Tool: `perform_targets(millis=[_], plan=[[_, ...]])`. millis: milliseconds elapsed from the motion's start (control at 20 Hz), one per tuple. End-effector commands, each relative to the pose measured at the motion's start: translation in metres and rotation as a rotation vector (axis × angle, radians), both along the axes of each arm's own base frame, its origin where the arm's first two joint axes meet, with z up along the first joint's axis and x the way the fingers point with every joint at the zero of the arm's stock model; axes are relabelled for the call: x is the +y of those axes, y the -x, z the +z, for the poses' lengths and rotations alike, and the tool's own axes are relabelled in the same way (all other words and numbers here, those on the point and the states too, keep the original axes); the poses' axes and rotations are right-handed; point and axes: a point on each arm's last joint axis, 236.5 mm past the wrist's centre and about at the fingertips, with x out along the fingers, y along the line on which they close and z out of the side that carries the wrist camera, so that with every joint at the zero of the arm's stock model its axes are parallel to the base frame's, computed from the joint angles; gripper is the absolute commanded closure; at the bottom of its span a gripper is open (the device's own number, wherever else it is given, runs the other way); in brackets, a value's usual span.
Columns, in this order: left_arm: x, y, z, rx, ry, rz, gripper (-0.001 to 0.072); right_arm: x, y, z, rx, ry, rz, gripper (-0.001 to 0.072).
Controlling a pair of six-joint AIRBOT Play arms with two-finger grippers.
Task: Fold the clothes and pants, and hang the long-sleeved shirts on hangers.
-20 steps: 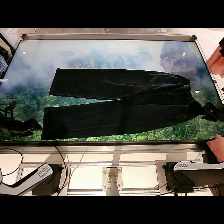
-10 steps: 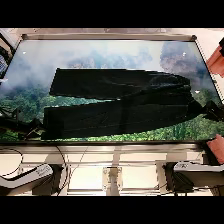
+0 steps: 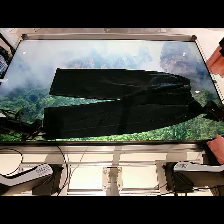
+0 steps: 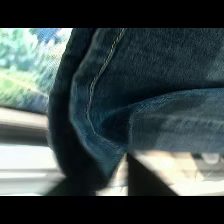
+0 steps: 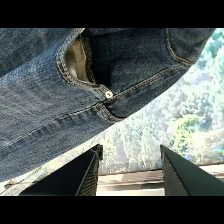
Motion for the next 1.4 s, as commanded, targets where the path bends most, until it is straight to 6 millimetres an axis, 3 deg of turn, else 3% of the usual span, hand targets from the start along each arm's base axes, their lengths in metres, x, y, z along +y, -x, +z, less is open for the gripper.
perform_targets(millis=[0,100,200,400,450,550,800,1150,1350], plan=[[-0.001,-0.004,-0.011,-0.017,0.001,0.017,0.0679,-0.002,0.002,-0.001,0.001,0.012,0.014,0.0309],[0.010,-0.009,-0.005,-0.046,-0.023,0.023,0.0679,-0.010,0.008,-0.004,0.022,0.051,0.034,0.0308],[0.033,-0.029,0.016,-0.129,-0.096,0.044,0.0680,-0.022,0.019,-0.008,0.066,0.102,0.053,0.0307],[0.090,-0.083,0.101,-0.414,-0.360,0.095,0.0680,-0.025,0.014,-0.009,0.019,0.133,0.165,0.0306],[0.098,-0.091,0.119,-0.466,-0.402,0.103,0.0680,-0.024,0.009,-0.009,-0.010,0.134,0.194,0.0306],[0.101,-0.099,0.136,-0.511,-0.425,0.109,0.0680,-0.023,-0.004,-0.011,-0.073,0.136,0.240,0.0307],[0.099,-0.102,0.137,-0.516,-0.409,0.123,0.0679,0.010,-0.033,-0.023,-0.215,-0.035,0.310,0.0306],[0.095,-0.100,0.136,-0.507,-0.391,0.118,0.0679,0.052,-0.040,-0.054,-0.182,-0.170,0.442,0.0307],[0.095,-0.100,0.136,-0.507,-0.392,0.117,0.0679,0.070,-0.035,-0.058,-0.146,-0.197,0.521,0.0310]])
